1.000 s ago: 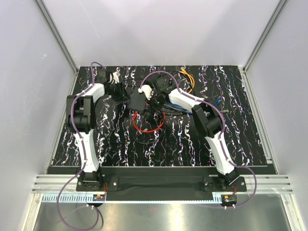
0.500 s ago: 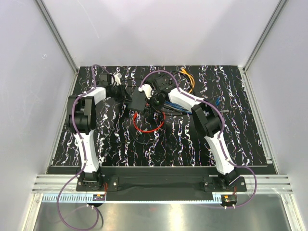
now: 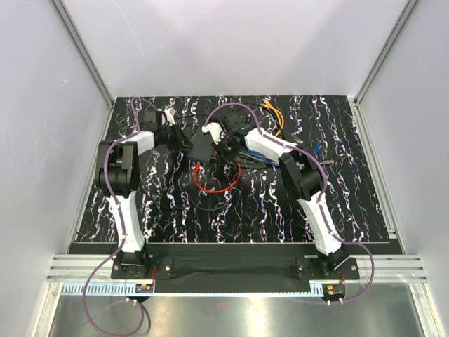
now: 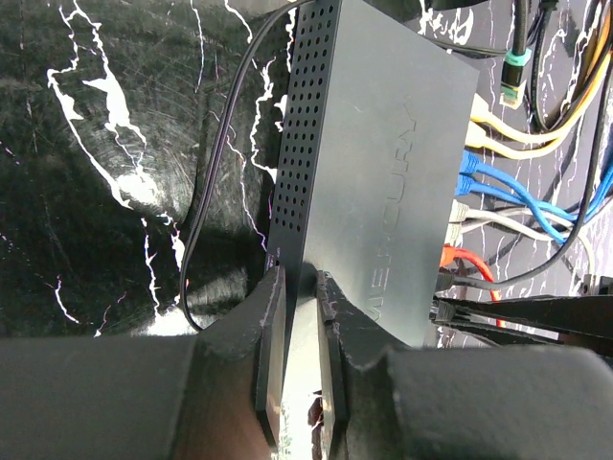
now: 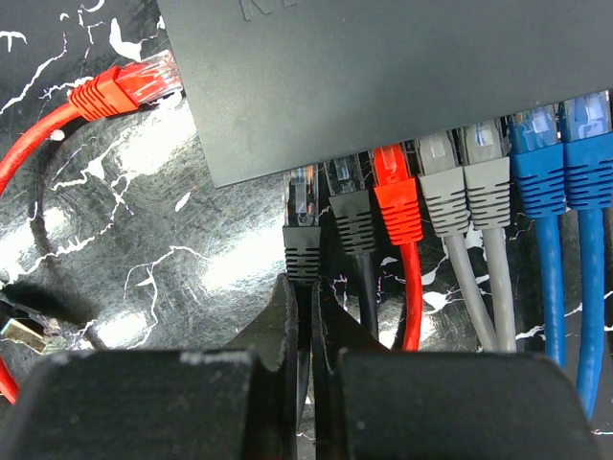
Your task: Insert the plug into the switch port
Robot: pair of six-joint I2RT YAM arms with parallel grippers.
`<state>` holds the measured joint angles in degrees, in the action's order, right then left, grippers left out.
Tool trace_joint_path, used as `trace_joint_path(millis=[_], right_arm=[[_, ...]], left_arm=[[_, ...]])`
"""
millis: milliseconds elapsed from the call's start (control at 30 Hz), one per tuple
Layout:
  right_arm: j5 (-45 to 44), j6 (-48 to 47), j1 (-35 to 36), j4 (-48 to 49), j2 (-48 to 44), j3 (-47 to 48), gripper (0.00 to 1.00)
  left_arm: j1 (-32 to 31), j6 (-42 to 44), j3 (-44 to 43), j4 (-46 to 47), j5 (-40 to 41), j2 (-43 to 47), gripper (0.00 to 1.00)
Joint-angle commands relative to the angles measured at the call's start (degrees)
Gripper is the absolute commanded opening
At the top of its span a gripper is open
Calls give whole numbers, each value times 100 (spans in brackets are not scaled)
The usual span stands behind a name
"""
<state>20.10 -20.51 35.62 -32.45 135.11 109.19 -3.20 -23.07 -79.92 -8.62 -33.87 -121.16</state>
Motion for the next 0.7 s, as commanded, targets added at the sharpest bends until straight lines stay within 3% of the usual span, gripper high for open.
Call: trace_joint_path(millis=[0,200,300,433,533,667], right_arm=[[100,21,297,1196,253,252,0],[152,-146,314,1320,201,279,0],[337,-399,375,1792,-54,-194,0],[311,-1408,507,2250,-554,-1081,0],[-47,-1832,560,2935,-783,-1644,0],[-339,-2044,587,3192,-784,-1725,0]], left_arm=[[-673,-198,371,-544,-815,-109,0],[-734,-207,433,-518,-814,-118,0],[-778,-259,442,-491,-806,-109,0],[-787,-268,442,-491,-788,-66,0],[-778,-268,468,-483,-770,-39,0],[-787,-277,451,-491,-770,-47,0]])
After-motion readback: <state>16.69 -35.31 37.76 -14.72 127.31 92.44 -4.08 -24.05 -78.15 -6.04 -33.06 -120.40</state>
